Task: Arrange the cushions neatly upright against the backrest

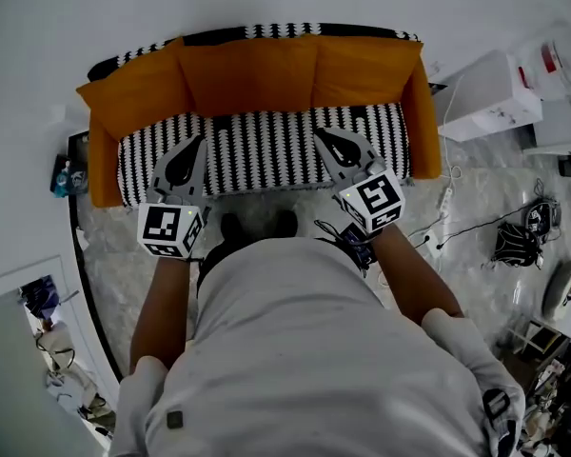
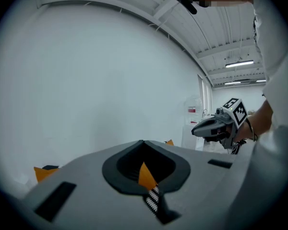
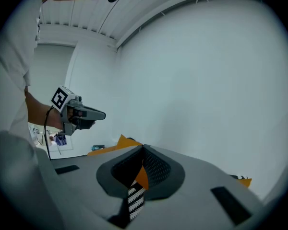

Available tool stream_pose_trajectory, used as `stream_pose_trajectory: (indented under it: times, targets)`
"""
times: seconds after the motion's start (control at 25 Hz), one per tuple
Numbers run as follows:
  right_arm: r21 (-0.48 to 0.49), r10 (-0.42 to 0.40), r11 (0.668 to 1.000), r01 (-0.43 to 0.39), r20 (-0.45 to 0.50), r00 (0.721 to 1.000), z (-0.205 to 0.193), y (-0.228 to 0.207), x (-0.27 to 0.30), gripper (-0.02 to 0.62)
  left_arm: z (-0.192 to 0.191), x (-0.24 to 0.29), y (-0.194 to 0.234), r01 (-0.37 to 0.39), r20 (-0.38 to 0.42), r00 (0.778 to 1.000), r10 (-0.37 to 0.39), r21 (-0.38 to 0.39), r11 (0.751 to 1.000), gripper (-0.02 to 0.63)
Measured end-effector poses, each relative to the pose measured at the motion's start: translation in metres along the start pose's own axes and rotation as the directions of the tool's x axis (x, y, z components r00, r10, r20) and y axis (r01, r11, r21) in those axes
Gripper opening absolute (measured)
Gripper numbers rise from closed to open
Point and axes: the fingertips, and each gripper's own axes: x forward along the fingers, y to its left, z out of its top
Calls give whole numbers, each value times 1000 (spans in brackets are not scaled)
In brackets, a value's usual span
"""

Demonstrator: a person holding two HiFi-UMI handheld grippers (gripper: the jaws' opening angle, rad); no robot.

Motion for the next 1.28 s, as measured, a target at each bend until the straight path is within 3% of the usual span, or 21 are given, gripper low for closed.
stream_pose_trajectory:
  times: [0.32, 0.72, 1.28]
  targets:
    - [-18, 1, 1000, -1, 10, 1000, 10, 54, 0, 26, -14, -47, 14, 12, 2, 1000, -12, 0, 1000, 9]
    - [-30, -4, 1000, 5, 24, 1000, 32, 154, 13, 26, -31, -133, 49, 42, 32, 999, -42, -16, 999, 9]
    - [-28, -74, 997, 75, 51, 996, 47, 250, 4, 26, -40, -216, 75, 99, 88, 991, -97, -21, 995, 9]
